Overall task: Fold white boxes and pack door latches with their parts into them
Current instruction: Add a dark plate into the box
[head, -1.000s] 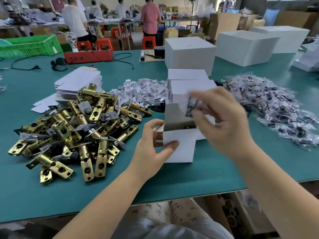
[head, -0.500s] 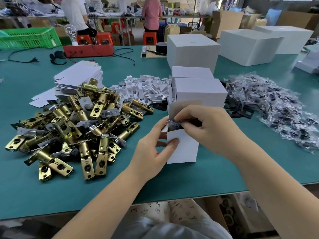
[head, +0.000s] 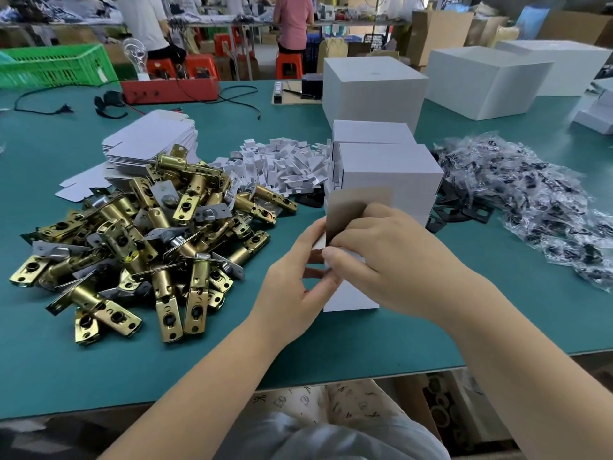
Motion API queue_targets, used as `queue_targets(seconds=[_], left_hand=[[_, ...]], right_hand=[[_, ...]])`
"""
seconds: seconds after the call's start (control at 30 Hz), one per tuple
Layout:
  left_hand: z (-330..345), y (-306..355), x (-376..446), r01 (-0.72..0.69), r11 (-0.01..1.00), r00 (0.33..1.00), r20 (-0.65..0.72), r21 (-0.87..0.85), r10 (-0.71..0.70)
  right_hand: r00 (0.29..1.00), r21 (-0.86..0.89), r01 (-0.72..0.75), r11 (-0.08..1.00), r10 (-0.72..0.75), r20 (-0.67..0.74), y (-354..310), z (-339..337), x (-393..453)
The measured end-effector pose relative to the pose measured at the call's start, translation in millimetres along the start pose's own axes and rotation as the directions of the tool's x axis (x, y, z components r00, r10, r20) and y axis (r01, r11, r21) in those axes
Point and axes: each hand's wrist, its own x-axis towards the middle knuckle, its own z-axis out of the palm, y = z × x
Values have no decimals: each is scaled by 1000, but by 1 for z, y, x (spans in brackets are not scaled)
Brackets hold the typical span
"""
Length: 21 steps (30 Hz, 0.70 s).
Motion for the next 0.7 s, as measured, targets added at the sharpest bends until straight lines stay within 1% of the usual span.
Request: queue_targets(seconds=[0.03, 0.07, 0.1, 0.13, 0.17, 0.2, 0.23, 0.27, 0.3, 0.37, 0.4, 0.43, 0.47, 0.5, 0.57, 0.63, 0.67, 0.7], left_hand=[[0, -1, -1, 14, 1000, 1000, -8, -17, -14], [0, -1, -1, 34, 999, 999, -18, -39, -35], [0, -1, -1, 54, 997, 998, -33, -60, -56], [-1, -2, -1, 71, 994, 996, -55, -79, -75], [-3, -2, 0, 90, 991, 992, -78, -103, -98], [-8, -3, 1, 114, 984, 988, -93, -135, -127], [-13, -4, 2, 138, 976, 983, -97, -170, -156], [-19, -5, 4, 152, 968, 980, -96, -199, -174], [-25, -6, 4, 156, 963, 979, -96, -220, -180], [-31, -8, 4, 157, 953, 976, -104, -259, -189], [-31, -8, 4, 163, 948, 972, -118, -273, -201], [-30, -8, 4, 168, 945, 968, -136, -280, -213], [-28, -8, 3, 169, 944, 962, -159, -283, -220], [-26, -9, 3, 156, 947, 959, -187, -281, -214], [-24, -7, 1, 87, 967, 962, -231, -238, -144], [-24, -5, -1, -45, 994, 975, -222, -99, 22], [-23, -3, -1, -110, 994, 976, -192, -7, 107], [-22, -3, -2, -143, 987, 977, -151, 71, 153]], right_hand=[[999, 34, 18, 999, -16, -46, 2, 3, -2], [989, 100, 35, 994, -21, -143, 5, 8, -5], [956, 177, 46, 983, 8, -294, 8, 13, -11], [882, 255, 38, 966, 87, -462, 11, 20, -19], [787, 348, 12, 937, 206, -581, 13, 29, -29], [703, 468, -22, 884, 347, -621, 14, 37, -38], [654, 599, -47, 799, 478, -586, 15, 45, -45], [650, 714, -76, 696, 578, -494, 16, 52, -49], [681, 785, -111, 609, 622, -386, 15, 57, -51], [764, 846, -159, 509, 606, -221, 15, 64, -50], [791, 872, -157, 463, 587, -169, 15, 65, -48], [804, 896, -141, 420, 576, -143, 14, 65, -46], [805, 910, -118, 397, 575, -147, 12, 66, -44], [797, 912, -93, 399, 579, -172, 9, 65, -42], [774, 889, -74, 451, 588, -234, 6, 64, -38], [785, 846, -72, 529, 553, -279, 3, 64, -34], [795, 822, -68, 565, 529, -298, 1, 64, -32], [798, 806, -61, 589, 514, -315, 0, 63, -30]])
